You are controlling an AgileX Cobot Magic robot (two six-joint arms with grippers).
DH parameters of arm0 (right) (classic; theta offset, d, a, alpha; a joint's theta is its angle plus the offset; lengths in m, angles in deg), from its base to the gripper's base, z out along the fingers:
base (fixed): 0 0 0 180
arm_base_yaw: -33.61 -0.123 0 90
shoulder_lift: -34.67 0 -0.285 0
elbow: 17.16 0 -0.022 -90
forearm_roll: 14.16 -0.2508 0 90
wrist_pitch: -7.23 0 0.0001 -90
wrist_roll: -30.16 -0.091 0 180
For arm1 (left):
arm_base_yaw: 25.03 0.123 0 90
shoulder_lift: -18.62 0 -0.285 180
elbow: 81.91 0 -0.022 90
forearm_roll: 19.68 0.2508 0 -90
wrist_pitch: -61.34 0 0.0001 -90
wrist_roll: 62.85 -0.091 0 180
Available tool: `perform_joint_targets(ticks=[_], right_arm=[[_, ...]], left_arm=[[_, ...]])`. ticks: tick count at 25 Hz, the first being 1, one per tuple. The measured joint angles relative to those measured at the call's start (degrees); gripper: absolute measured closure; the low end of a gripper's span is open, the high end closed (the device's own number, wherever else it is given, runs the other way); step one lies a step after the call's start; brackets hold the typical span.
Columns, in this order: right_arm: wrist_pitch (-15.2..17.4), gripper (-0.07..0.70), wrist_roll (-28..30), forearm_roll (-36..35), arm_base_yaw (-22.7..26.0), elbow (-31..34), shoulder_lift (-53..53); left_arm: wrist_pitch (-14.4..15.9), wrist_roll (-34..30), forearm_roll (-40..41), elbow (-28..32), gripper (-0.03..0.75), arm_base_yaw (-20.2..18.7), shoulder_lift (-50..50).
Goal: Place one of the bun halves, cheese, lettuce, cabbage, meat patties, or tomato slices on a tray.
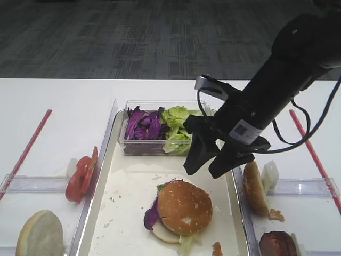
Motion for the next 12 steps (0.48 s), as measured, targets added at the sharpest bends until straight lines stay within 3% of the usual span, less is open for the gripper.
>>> perform_joint_targets(ticks=[12], right_arm=[[6.04,0.198,-14.13,13.5,0.0,-11.01,0.0]], left_arm=[[0.0,0.0,0.0,0.0,0.304,0.0,0.0]])
